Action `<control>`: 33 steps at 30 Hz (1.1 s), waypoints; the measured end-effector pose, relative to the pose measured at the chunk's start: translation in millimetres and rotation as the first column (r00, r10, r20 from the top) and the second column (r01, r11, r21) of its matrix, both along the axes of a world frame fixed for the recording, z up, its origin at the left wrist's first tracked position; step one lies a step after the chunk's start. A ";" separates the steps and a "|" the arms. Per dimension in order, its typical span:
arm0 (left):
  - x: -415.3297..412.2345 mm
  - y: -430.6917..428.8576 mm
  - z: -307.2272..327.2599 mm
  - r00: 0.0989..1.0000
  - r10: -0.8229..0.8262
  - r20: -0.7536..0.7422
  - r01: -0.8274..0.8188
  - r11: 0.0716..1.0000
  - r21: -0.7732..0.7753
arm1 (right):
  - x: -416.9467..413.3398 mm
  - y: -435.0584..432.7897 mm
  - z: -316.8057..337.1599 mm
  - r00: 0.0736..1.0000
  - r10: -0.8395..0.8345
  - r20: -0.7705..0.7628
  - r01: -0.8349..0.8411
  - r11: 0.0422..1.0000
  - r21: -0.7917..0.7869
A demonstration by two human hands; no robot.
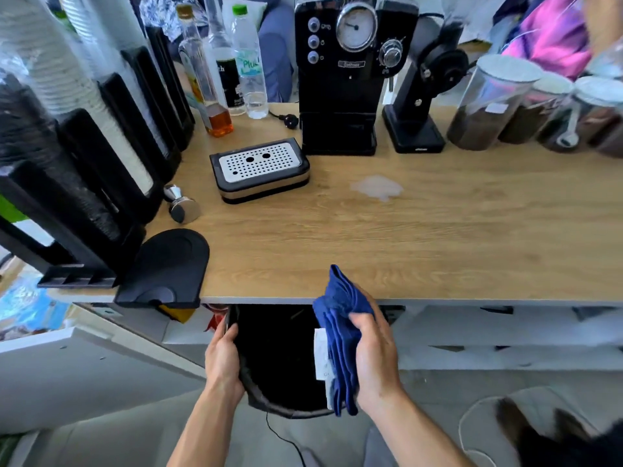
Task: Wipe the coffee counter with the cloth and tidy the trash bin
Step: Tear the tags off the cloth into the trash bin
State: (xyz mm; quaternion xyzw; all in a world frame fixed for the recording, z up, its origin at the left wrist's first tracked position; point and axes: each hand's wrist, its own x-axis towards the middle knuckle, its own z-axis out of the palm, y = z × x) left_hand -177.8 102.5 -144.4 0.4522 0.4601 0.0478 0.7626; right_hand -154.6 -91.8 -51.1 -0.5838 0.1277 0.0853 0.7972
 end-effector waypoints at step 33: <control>10.3 5.4 0.2 0.998 -0.052 -0.021 0.051 0.999 -0.010 | 19.1 -6.6 -64.3 0.977 -0.160 -0.141 0.085 0.898 -0.431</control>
